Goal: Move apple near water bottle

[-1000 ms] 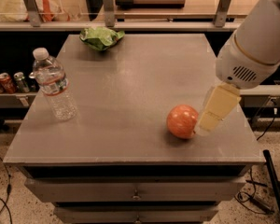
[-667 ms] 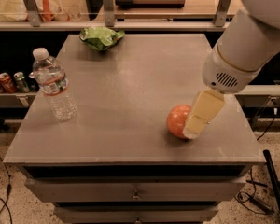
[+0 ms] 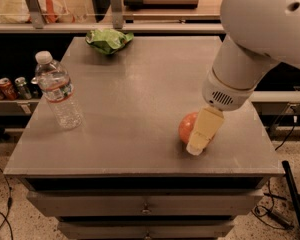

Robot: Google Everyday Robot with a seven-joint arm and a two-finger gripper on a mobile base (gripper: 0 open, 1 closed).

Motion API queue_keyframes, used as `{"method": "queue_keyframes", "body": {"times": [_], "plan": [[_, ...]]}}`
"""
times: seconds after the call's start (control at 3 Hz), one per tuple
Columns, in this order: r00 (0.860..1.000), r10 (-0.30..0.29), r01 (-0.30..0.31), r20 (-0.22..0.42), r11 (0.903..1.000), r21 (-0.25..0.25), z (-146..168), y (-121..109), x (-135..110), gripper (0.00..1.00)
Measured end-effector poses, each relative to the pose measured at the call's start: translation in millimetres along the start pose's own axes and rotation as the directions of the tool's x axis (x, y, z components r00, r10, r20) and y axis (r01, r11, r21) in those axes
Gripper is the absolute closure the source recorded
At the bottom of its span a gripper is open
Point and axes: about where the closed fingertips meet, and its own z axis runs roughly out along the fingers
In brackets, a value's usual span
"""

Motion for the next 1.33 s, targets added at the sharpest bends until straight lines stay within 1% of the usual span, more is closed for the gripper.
{"method": "queue_keyframes", "body": {"times": [0.33, 1.0, 1.33], "plan": [[1.0, 0.009, -0.009, -0.022, 0.9999, 0.004, 8.9, 0.2, 1.6, 0.18], [0.999, 0.026, -0.026, -0.04, 0.9997, 0.001, 16.0, 1.5, 4.1, 0.65], [0.999, 0.029, -0.028, -0.039, 0.9996, 0.005, 14.5, 0.7, 4.8, 0.88]]}}
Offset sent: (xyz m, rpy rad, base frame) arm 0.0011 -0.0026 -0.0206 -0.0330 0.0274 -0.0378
